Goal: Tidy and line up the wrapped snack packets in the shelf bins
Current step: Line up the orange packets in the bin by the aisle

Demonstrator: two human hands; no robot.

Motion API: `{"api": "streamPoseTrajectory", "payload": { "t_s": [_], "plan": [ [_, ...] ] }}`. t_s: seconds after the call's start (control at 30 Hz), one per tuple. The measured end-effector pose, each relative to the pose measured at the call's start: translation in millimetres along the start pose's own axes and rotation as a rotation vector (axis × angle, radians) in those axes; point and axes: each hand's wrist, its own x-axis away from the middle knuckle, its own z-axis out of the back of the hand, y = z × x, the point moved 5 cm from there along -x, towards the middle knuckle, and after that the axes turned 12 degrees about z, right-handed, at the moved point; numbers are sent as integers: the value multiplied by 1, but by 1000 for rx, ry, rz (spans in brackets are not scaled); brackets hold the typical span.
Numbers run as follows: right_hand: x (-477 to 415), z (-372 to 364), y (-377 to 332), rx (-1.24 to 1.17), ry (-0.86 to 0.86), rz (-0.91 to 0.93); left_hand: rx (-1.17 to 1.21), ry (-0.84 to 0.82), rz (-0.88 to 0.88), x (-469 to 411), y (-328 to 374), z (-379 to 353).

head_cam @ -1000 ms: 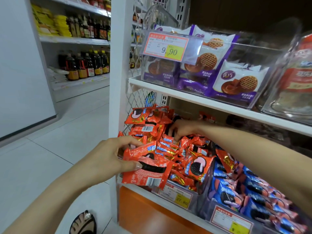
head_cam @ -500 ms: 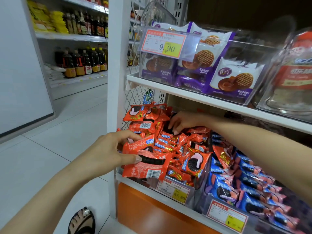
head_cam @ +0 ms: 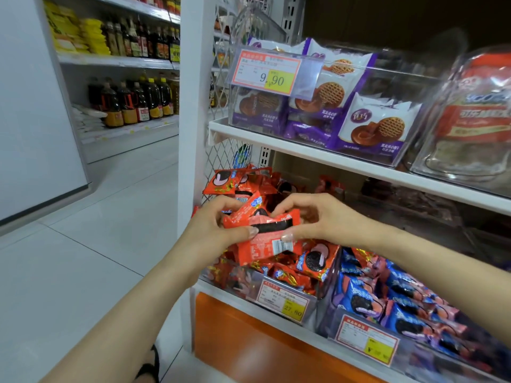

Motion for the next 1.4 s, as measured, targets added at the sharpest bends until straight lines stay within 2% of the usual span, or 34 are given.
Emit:
{"api": "streamPoseTrajectory", "payload": {
  "t_s": [0.1, 0.27, 0.47, 0.63, 0.83, 0.93, 1.03, 1.23, 1.4],
  "plan": [
    [4, 7, 4, -66, 52, -28, 91, -28, 60, -1, -4, -4],
    [14, 26, 15, -334, 217, -25, 185, -21, 164, -5, -9, 3],
    [15, 30, 27, -220, 343, -46, 50, 5, 200, -12, -14, 5],
    [15, 34, 35, -290, 313, -135, 146, -4, 196, -9, -11, 2],
    [10, 54, 58, -161, 470, -249, -4, 70, 119, -7, -8, 11],
    [1, 61, 74, -85, 476, -364, 13, 99, 120, -8, -9, 15],
    [-18, 73, 85, -19, 525, -379, 40, 100, 145, -10, -12, 17],
    [-64, 81, 106, 217, 502, -347, 68, 106, 147, -12, -14, 17],
    [-92, 71, 122, 462, 255, -460, 79, 120, 146, -12, -11, 20]
  ]
}}
